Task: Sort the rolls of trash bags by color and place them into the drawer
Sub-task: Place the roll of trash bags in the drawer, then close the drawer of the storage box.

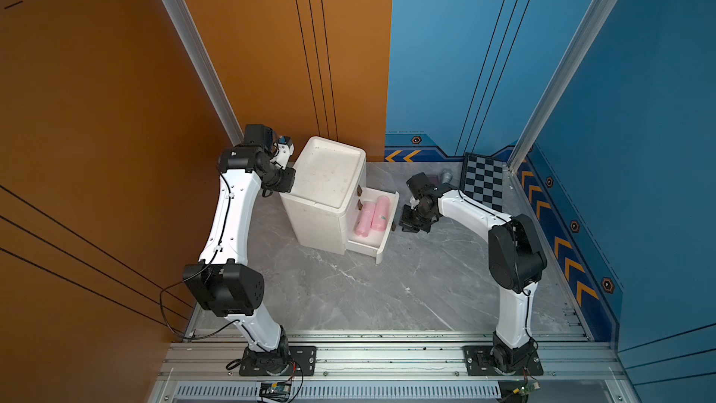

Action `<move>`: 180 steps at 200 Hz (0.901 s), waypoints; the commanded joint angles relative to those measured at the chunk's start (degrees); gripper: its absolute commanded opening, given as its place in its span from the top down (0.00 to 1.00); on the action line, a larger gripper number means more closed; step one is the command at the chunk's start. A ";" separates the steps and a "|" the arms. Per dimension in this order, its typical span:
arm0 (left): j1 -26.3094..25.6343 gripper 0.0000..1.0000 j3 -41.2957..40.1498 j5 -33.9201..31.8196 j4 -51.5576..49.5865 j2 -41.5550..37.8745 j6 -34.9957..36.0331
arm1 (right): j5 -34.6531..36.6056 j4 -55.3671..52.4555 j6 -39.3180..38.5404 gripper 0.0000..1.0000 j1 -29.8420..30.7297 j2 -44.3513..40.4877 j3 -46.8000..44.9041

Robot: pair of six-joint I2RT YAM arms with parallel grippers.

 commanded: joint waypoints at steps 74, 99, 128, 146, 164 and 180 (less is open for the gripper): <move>-2.58 1.00 -8.42 0.68 -5.84 4.54 -0.56 | -2.53 4.79 3.89 1.00 4.27 8.45 8.32; -2.79 1.00 -8.83 0.19 -5.82 4.27 -0.22 | -2.75 6.17 6.00 1.00 6.03 9.81 11.43; -3.15 1.00 -8.14 0.22 -5.82 4.46 -0.19 | -2.81 6.73 7.23 1.00 7.49 11.81 16.49; -3.45 1.00 -7.72 0.40 -5.85 4.60 -0.19 | -3.26 6.91 8.03 1.00 8.08 13.23 19.11; -3.76 1.00 -7.51 0.34 -5.81 4.72 -0.20 | -3.35 7.07 8.69 1.00 8.87 14.70 21.57; -4.04 1.00 -7.51 0.34 -5.85 4.79 -0.19 | -3.75 7.41 9.60 1.00 9.61 16.15 23.68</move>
